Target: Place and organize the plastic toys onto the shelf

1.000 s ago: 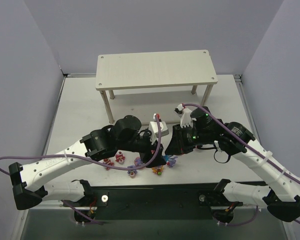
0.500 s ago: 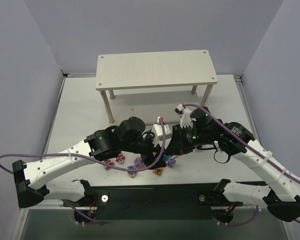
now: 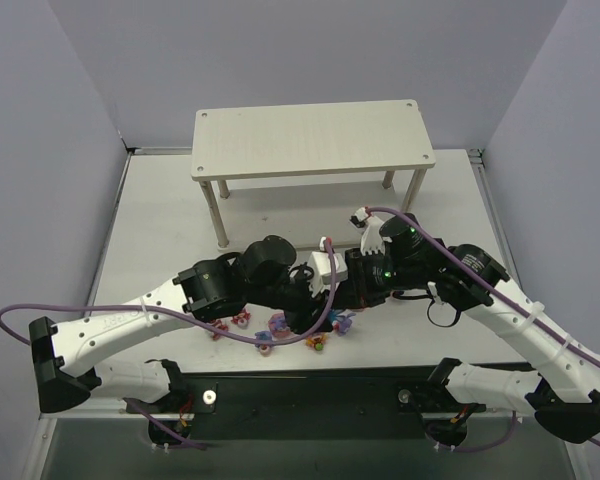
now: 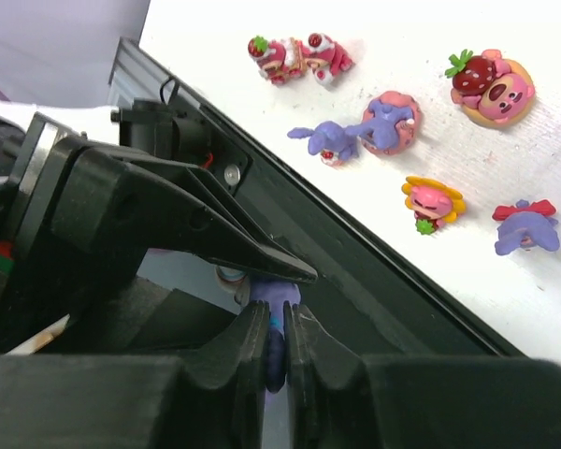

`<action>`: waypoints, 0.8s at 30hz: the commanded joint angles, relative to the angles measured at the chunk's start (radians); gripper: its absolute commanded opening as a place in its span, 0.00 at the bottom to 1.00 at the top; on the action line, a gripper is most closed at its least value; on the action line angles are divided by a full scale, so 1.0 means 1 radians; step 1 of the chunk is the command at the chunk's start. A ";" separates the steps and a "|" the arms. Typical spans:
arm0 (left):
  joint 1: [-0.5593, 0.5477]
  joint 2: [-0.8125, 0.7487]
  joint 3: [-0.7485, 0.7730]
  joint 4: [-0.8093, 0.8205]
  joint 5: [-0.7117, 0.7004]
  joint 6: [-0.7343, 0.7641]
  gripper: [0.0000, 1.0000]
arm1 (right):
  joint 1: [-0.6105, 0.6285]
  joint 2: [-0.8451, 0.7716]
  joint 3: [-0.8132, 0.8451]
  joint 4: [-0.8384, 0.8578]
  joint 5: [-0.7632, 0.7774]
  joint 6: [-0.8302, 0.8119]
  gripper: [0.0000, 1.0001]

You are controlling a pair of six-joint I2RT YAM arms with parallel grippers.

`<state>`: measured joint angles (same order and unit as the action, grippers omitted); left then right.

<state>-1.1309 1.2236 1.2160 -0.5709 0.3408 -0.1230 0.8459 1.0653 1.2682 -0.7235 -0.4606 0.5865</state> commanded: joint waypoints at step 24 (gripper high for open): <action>0.555 -0.081 0.197 0.452 -0.730 -0.072 0.00 | -0.028 -0.217 -0.001 -0.011 0.632 0.190 0.90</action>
<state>-0.6590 1.1038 1.3117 -0.3202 -0.3214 -0.1673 0.8295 0.8337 1.3056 -0.7250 0.1200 0.7639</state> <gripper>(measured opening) 0.478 0.897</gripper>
